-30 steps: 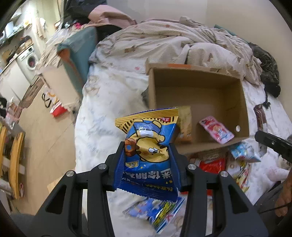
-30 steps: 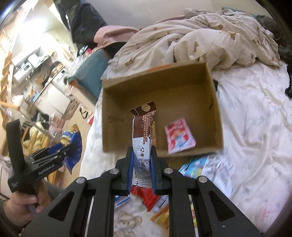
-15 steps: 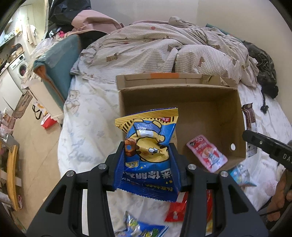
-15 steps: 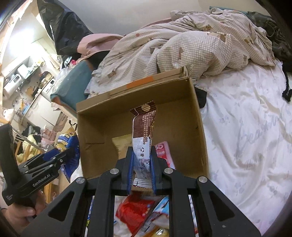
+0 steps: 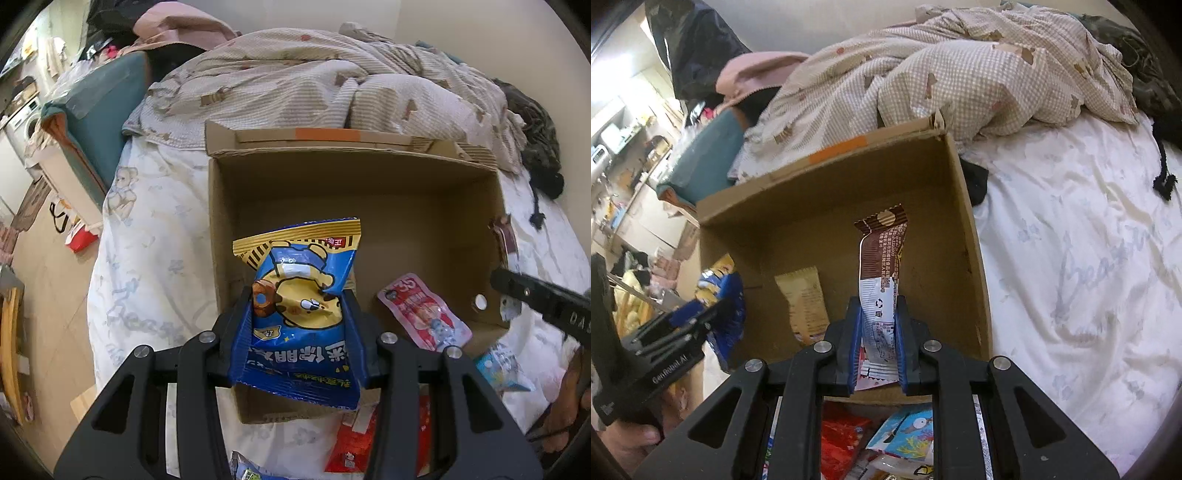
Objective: Organize snacks
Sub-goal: 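Carry both snacks into the box and open both grippers to release them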
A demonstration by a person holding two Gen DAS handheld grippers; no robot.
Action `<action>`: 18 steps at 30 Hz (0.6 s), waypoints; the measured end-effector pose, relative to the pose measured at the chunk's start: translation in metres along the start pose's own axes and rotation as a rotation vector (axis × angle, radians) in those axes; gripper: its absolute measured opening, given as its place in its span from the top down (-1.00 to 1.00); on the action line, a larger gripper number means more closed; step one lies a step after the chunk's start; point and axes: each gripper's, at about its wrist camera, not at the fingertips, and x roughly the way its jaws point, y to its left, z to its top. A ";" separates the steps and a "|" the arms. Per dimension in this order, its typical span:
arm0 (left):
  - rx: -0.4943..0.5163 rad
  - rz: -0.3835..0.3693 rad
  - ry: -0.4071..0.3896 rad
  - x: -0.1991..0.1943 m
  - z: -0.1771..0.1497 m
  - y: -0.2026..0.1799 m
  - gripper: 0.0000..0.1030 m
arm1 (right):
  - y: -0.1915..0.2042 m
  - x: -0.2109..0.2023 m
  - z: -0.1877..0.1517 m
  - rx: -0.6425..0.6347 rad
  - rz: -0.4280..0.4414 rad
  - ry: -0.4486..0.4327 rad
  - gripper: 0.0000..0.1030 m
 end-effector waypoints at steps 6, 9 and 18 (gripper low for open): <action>0.000 -0.002 0.002 0.005 -0.001 -0.002 0.17 | -0.001 0.010 0.000 -0.030 -0.064 0.019 0.67; -0.019 -0.019 0.015 0.007 -0.001 -0.001 0.09 | -0.006 0.018 0.000 -0.005 -0.065 0.055 0.60; -0.027 -0.051 0.002 -0.005 0.001 -0.003 -0.70 | -0.008 0.015 -0.004 0.024 -0.012 0.065 -0.38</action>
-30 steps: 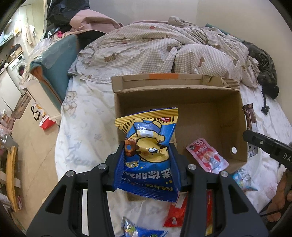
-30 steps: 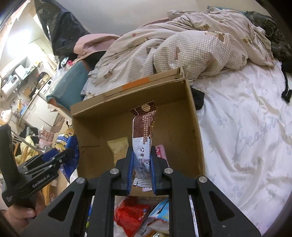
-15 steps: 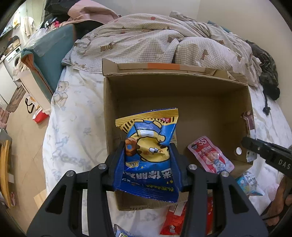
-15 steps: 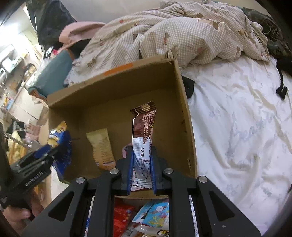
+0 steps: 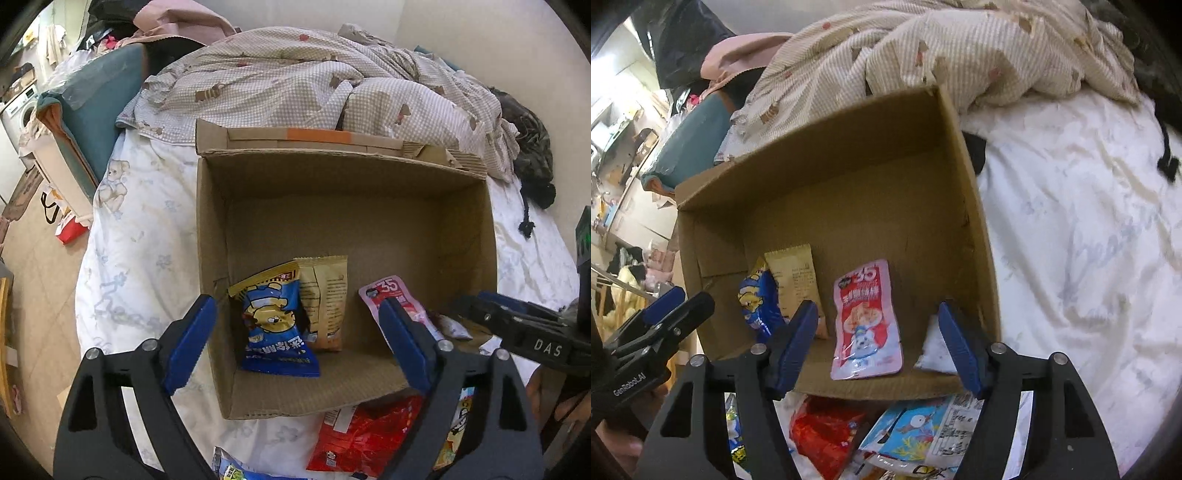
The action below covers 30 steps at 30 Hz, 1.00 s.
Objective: Organize snacks
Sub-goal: 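Carry both snacks into the box and open both grippers to release them, then lift both grippers out of the box back over the snack pile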
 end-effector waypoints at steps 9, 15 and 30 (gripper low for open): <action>-0.001 0.014 -0.038 -0.009 0.000 0.001 -0.70 | -0.002 -0.008 0.001 0.024 0.025 -0.029 -0.38; 0.001 0.023 -0.057 -0.016 -0.002 0.003 -0.70 | 0.003 -0.008 0.000 0.011 0.032 -0.031 -0.38; -0.020 0.053 -0.068 -0.054 -0.024 0.018 -0.70 | 0.007 -0.042 -0.026 0.037 0.074 -0.053 -0.38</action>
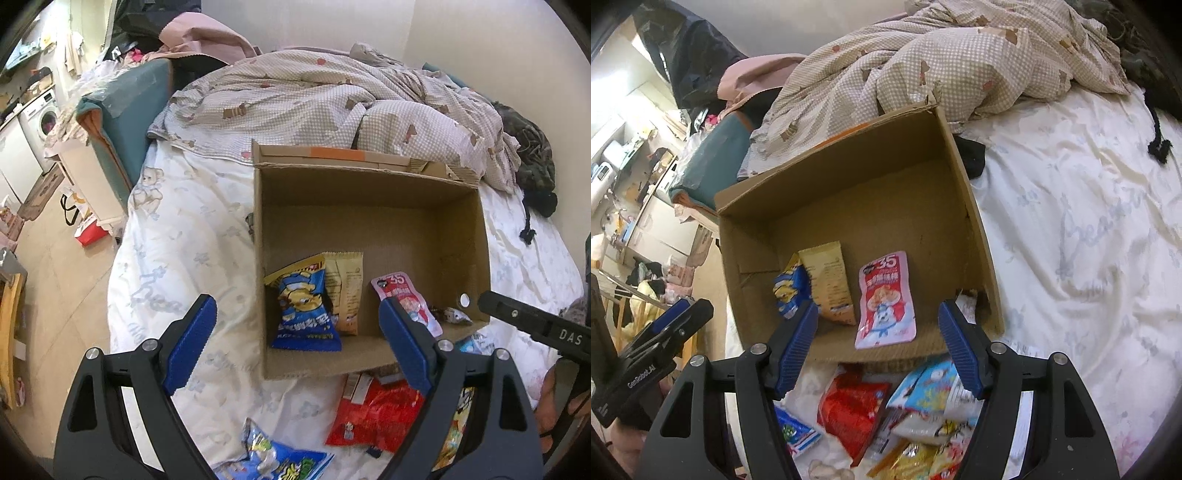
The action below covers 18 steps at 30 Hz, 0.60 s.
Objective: Organize snacks
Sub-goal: 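Lift both grippers out of the box back over the snack pile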
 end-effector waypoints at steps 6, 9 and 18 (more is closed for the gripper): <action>-0.021 0.000 0.018 -0.014 -0.021 0.009 -0.70 | 0.001 -0.014 -0.025 0.012 0.009 0.006 -0.38; -0.022 0.006 0.015 -0.022 -0.029 0.012 -0.70 | 0.001 -0.022 -0.038 0.030 0.025 0.009 -0.38; -0.031 0.009 0.022 -0.044 -0.058 0.019 -0.70 | 0.001 -0.038 -0.070 0.041 0.028 0.021 -0.38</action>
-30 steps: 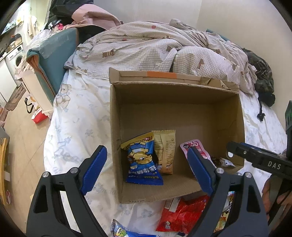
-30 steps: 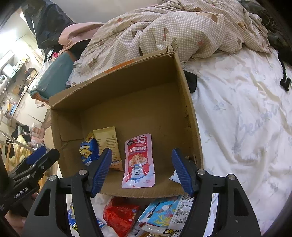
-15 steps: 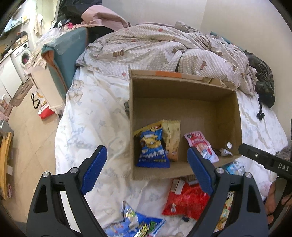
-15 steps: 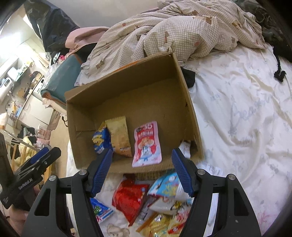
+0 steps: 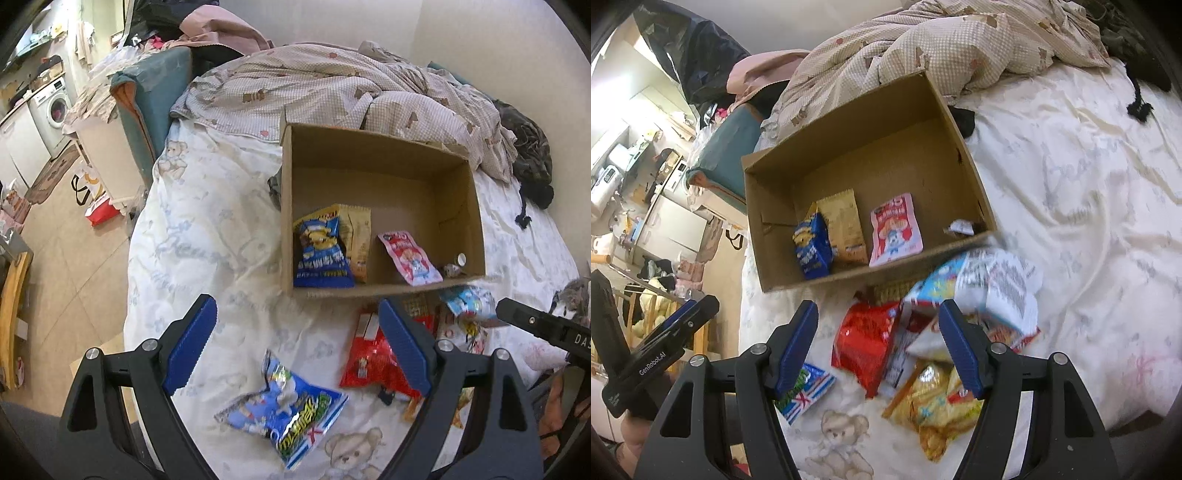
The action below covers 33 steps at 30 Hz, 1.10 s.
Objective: Organize snacks
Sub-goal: 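Lift both grippers out of the box back over the snack pile, then grasp the red chip bag with the right gripper while the left grasps a white-and-purple bar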
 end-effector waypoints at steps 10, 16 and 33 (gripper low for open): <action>-0.063 -0.021 0.012 -0.013 -0.016 0.014 -0.70 | -0.022 0.011 -0.018 0.170 0.157 0.114 -0.38; -0.122 -0.022 0.043 -0.006 -0.015 0.025 -0.70 | -0.008 0.053 -0.029 0.167 0.172 0.282 -0.38; -0.169 -0.049 0.100 0.008 -0.013 0.025 -0.70 | 0.019 0.110 -0.035 0.038 -0.017 0.358 -0.10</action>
